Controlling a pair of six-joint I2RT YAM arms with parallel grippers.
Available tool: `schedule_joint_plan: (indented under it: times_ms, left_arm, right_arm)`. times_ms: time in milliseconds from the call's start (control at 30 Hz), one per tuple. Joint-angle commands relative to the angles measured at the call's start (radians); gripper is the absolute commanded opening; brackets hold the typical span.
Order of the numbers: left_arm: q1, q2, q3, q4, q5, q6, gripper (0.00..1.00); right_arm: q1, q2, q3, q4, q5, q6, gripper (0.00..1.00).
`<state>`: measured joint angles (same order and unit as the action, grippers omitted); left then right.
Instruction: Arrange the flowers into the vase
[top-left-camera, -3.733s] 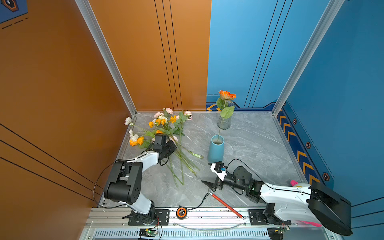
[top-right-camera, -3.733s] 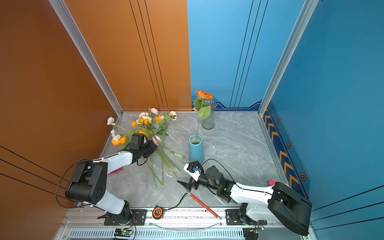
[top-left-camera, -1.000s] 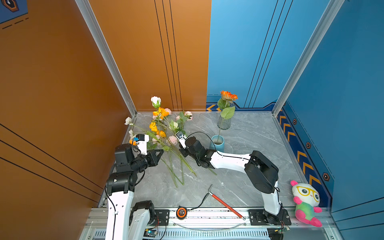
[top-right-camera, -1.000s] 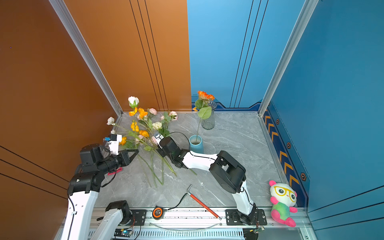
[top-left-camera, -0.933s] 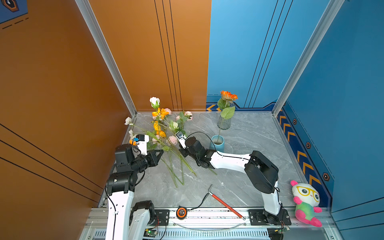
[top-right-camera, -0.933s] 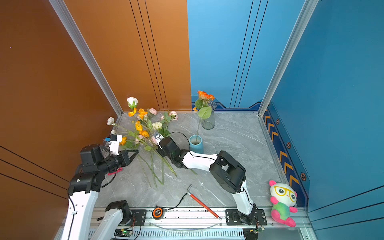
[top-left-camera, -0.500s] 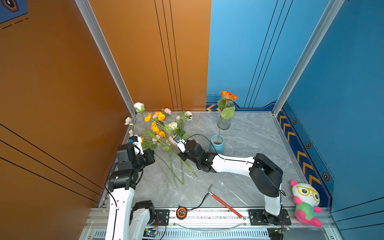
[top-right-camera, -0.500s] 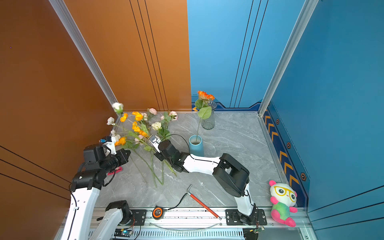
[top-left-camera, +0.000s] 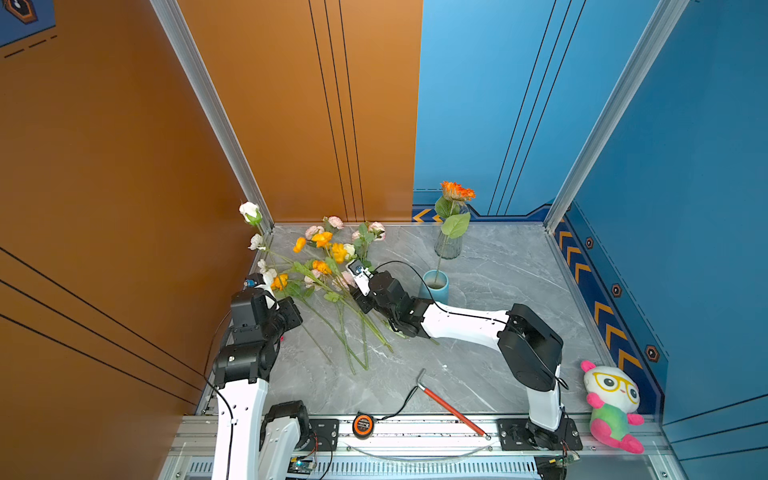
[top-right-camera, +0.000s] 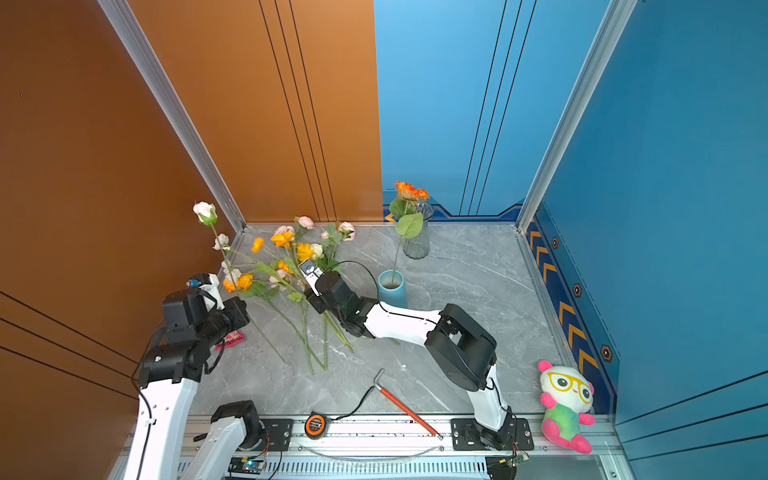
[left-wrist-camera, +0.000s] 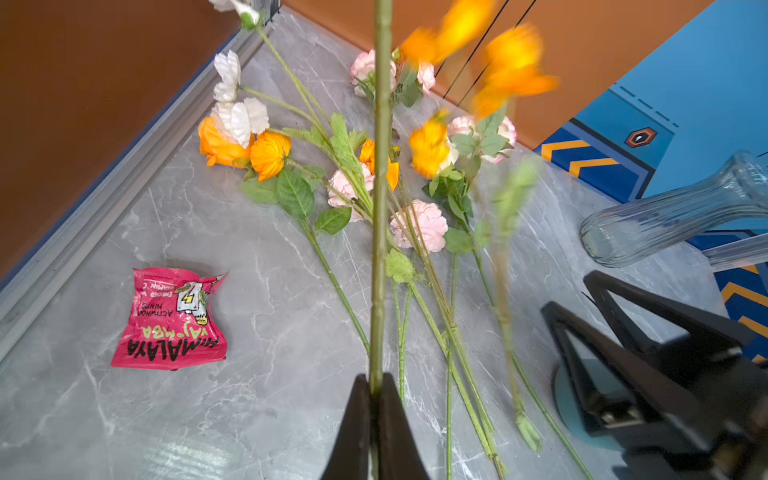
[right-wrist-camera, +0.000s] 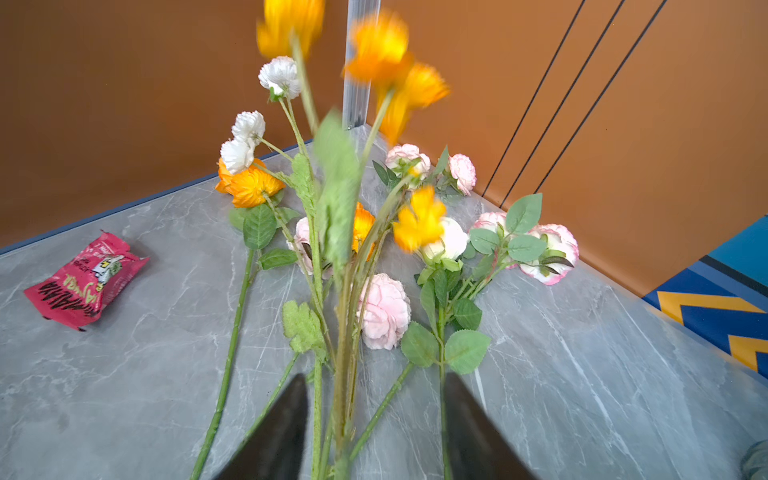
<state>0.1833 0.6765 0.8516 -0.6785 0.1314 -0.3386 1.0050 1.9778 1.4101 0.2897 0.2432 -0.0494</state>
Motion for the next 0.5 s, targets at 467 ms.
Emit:
schedule_joint_plan:
  times_ms: [467]
  left_arm:
    - [-0.075, 0.021, 0.129, 0.575, 0.277, -0.069, 0.00]
  right_arm:
    - [0.046, -0.556, -0.364, 0.146, -0.253, -0.005, 1.00]
